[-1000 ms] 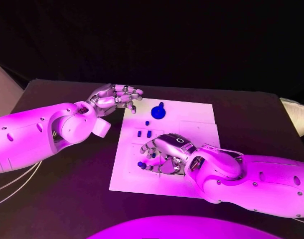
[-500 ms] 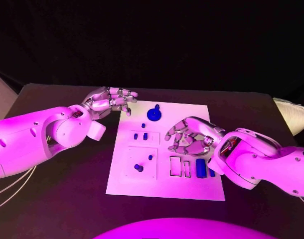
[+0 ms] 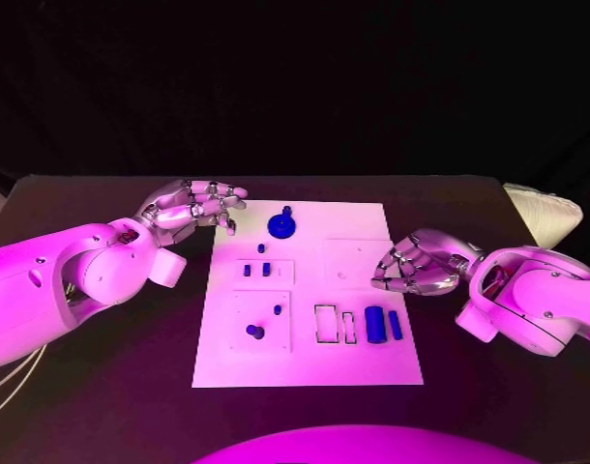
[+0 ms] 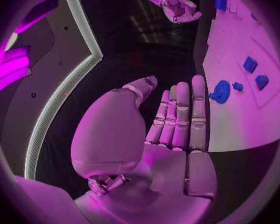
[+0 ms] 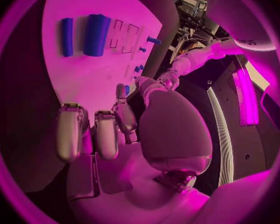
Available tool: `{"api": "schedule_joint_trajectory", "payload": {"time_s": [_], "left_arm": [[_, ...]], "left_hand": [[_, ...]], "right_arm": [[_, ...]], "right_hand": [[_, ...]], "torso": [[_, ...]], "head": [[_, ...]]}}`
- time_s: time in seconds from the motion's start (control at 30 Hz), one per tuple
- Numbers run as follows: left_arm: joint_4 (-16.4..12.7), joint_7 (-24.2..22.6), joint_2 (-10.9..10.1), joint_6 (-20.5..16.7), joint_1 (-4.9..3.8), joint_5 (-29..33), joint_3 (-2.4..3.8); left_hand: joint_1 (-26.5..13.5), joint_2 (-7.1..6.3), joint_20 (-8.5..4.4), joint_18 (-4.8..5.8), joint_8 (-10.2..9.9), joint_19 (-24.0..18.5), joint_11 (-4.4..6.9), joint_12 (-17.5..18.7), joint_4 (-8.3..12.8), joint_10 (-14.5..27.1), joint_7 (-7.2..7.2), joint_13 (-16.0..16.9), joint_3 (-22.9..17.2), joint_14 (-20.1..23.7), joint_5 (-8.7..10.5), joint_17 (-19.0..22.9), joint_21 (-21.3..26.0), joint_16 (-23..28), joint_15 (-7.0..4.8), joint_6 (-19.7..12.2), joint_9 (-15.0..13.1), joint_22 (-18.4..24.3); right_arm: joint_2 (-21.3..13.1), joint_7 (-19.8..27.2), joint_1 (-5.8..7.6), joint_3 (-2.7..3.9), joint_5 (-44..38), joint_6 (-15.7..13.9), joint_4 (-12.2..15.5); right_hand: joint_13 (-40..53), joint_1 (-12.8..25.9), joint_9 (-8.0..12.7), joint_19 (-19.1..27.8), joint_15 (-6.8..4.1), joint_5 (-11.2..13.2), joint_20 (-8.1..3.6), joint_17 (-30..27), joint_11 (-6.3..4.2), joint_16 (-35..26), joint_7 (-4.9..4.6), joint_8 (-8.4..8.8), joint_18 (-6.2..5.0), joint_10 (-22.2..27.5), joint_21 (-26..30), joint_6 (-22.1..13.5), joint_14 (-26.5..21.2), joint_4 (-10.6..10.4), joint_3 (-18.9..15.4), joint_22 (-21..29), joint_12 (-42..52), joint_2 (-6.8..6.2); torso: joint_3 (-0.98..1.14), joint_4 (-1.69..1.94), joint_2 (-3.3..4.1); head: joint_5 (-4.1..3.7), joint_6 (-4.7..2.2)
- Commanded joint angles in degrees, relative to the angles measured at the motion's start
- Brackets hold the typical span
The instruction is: Assemble the parts on the task board
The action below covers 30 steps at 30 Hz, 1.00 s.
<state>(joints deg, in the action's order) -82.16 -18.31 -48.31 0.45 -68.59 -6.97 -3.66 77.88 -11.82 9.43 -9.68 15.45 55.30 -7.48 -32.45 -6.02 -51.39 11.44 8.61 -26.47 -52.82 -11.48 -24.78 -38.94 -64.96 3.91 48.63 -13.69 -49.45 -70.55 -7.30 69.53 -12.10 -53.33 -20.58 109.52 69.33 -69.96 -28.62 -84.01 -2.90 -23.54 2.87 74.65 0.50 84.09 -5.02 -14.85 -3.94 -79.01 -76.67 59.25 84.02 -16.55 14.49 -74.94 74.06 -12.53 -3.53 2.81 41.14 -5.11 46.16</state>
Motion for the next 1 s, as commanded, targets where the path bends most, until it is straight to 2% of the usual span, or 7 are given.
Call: {"api": "schedule_joint_trajectory", "payload": {"time_s": [0.03,0.17,0.3,0.53,0.67,0.8,1.0], "left_arm": [[-0.44,-0.75,0.04,0.52,0.15,0.24,0.05],[-0.76,-0.58,0.02,0.5,0.28,0.24,0.04],[-0.98,-0.44,0.07,0.54,0.33,0.24,0.04],[-1.42,-0.41,-0.06,0.55,0.35,0.23,0.05],[-1.65,-0.47,-0.22,0.45,0.36,0.22,0.05],[-1.79,-0.52,-0.32,0.4,0.36,0.22,0.05],[-1.87,-0.53,-0.39,0.41,0.36,0.22,0.05]], "left_hand": [[0.07,0.42,-0.15,-0.84,0.31,0.4,0.02,-0.51,-0.01,-0.73,-0.25,0.22,0.37,-0.18,0.23,-0.1,0.26,0.01,-0.13,-0.26,0.08,0.11],[0.21,0.49,-0.24,-0.84,0.37,0.52,0.2,-1.23,-0.05,-1.19,-0.36,0.48,0.49,-0.3,0.22,-0.17,0.31,-0.07,-0.27,-0.3,0.11,0.16],[0.43,0.54,-0.37,-0.85,0.44,0.65,0.39,-2.13,-0.02,-1.68,-0.48,0.84,0.6,-0.37,0.21,-0.24,0.35,-0.11,-0.42,-0.31,0.13,0.2],[0.6,0.57,-0.55,-0.83,0.52,0.78,0.67,-3.73,-0.08,-2.15,-0.67,1.56,0.87,-0.42,0.21,-0.32,0.46,-0.12,-0.63,-0.37,0.2,0.27],[0.57,0.54,-0.57,-0.83,0.53,0.8,0.68,-3.94,-0.12,-2.11,-0.68,1.66,0.94,-0.42,0.23,-0.33,0.48,-0.12,-0.64,-0.37,0.21,0.29],[0.54,0.49,-0.59,-0.83,0.54,0.8,0.66,-4.01,-0.16,-1.92,-0.69,1.71,1.0,-0.41,0.23,-0.34,0.51,-0.1,-0.64,-0.38,0.22,0.3],[0.52,0.48,-0.6,-0.82,0.55,0.81,0.65,-4.06,-0.2,-1.73,-0.69,1.74,1.03,-0.4,0.22,-0.35,0.53,-0.09,-0.64,-0.39,0.23,0.31]], "right_arm": [[-1.03,-5.12,-0.09,-0.13,-3.49,3.83,0.94],[-1.96,-8.74,-0.26,-0.28,-6.15,3.89,1.66],[-1.88,-11.8,-0.81,-0.46,-9.18,3.61,1.76],[-0.99,-15.06,-2.79,-0.66,-14.19,1.99,1.82],[-0.28,-16.16,-3.67,-0.71,-15.71,1.04,1.97],[0.57,-16.92,-4.17,-0.8,-16.61,0.97,2.01],[1.91,-17.33,-4.88,-0.91,-17.71,0.91,2.23]], "right_hand": [[0.92,0.86,-0.11,-1.98,-0.59,-0.67,-0.34,1.09,-0.05,0.37,0.04,-0.37,1.11,-0.48,-0.42,0.56,3.14,-0.06,-0.6,-7.39,0.52,-0.31],[-0.17,1.66,0.0,-1.65,-0.45,3.23,-0.29,0.94,0.15,0.23,-0.21,0.11,0.94,0.46,0.52,-0.58,2.94,-0.05,-2.75,-6.98,-1.24,-0.8],[0.77,1.61,-0.13,-1.87,-0.44,4.7,-0.24,1.69,0.13,0.48,-0.11,-0.11,1.08,-0.01,-0.13,-0.28,3.08,-0.07,-4.34,-7.44,-0.93,-0.5],[2.29,1.25,-0.3,-2.34,-0.57,5.65,-0.33,3.19,-0.05,1.07,0.1,-0.46,1.35,-0.82,-1.41,0.07,3.4,-0.15,-7.63,-8.3,-0.31,0.31],[4.52,1.29,-0.42,-2.59,-0.64,7.16,-0.37,4.37,-0.12,1.49,0.2,-0.76,1.5,-1.81,-2.08,0.17,3.63,-0.22,-13.16,-8.85,0.8,2.04],[5.94,0.73,-0.48,-2.88,-0.65,7.62,-0.39,5.58,-0.16,1.96,0.26,-0.98,1.69,-2.45,-3.0,0.27,3.89,-0.27,-16.26,-9.46,1.62,3.02],[6.54,0.59,-0.5,-3.07,-0.65,7.68,-0.4,6.3,-0.18,2.25,0.29,-1.06,1.82,-2.74,-3.6,0.31,4.04,-0.28,-17.34,-9.83,2.01,3.38]], "torso": [[0.04,-0.09,-0.19],[-0.04,-0.08,-0.35],[-0.23,-0.25,-0.42],[-0.28,-0.3,-0.48],[-0.25,-0.23,-0.45],[-0.23,-0.23,-0.45],[-0.21,-0.28,-0.45]], "head": [[-0.95,0.25],[-1.6,0.48],[-2.08,0.5],[-1.9,1.08],[-1.76,1.16],[-1.9,1.31],[-1.95,1.52]]}}
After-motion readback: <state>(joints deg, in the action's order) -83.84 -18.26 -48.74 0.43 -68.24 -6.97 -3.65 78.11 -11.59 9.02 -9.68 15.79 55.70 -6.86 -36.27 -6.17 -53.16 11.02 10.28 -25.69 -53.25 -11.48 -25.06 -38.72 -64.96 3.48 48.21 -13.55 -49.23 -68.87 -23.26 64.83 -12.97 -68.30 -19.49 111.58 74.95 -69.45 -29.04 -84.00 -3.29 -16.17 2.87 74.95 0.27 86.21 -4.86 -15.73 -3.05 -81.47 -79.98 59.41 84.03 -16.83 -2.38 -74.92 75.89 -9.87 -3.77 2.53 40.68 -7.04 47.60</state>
